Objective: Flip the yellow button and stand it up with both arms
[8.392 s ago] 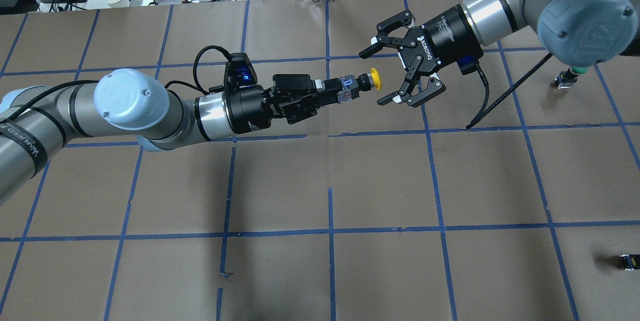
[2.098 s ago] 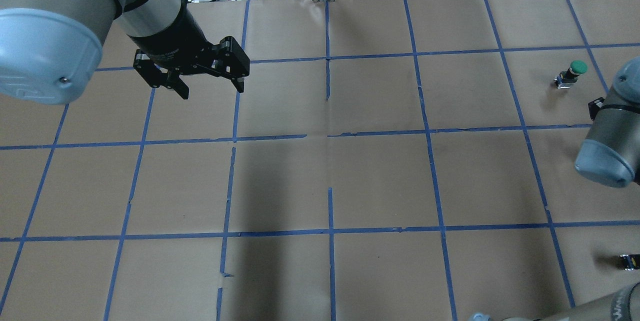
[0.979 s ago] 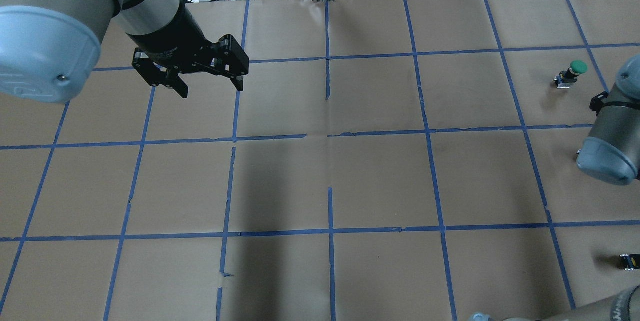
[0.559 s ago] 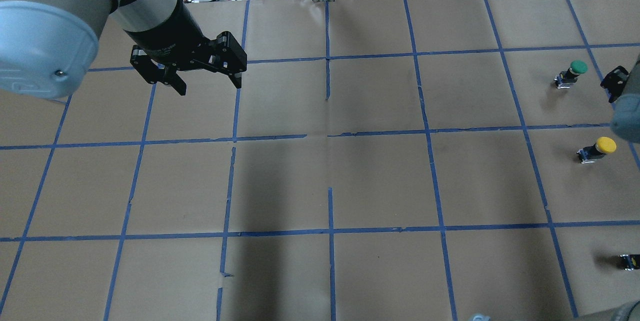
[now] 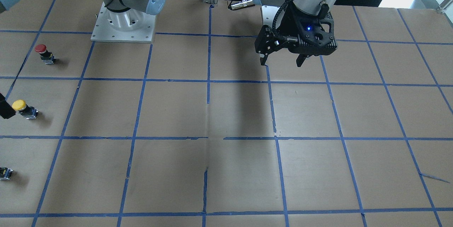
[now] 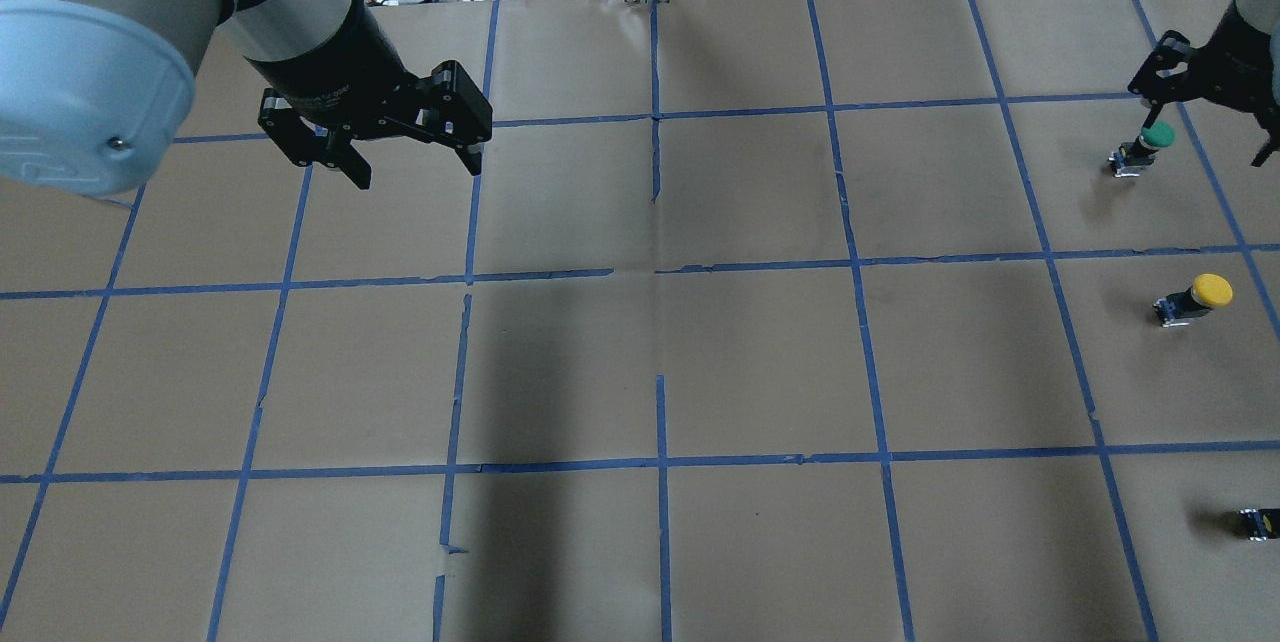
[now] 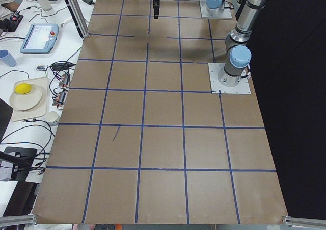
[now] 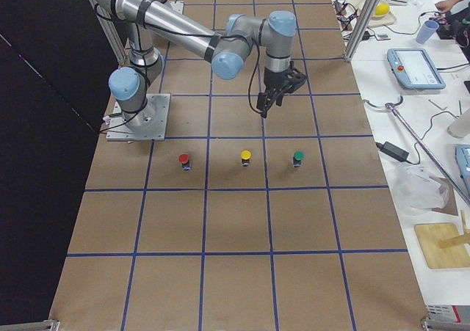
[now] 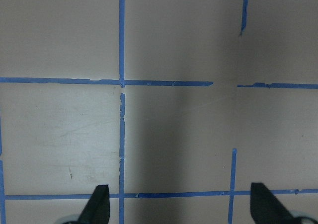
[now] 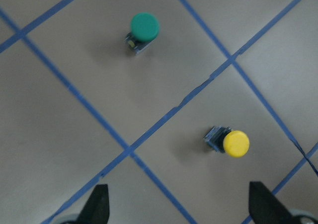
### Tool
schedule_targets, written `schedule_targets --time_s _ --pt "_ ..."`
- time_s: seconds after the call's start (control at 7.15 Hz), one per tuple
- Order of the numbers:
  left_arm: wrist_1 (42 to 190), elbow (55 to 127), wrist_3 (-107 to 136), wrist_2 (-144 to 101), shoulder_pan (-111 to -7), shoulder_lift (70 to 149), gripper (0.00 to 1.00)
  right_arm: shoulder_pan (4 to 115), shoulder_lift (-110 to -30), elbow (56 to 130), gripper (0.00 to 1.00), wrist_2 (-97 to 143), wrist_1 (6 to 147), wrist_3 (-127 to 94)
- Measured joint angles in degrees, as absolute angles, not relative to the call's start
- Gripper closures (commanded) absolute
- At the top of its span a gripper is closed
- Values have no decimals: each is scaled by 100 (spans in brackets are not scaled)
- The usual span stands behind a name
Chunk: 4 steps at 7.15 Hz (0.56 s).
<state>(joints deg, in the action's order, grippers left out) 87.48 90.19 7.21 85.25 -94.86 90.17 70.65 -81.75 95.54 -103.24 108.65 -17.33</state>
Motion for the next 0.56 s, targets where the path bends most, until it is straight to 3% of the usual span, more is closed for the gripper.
schedule_targets --time_s 0.56 --pt "8760 8990 704 8529 -9467 9023 1 8307 -9100 9415 0 -9513 9232 -819"
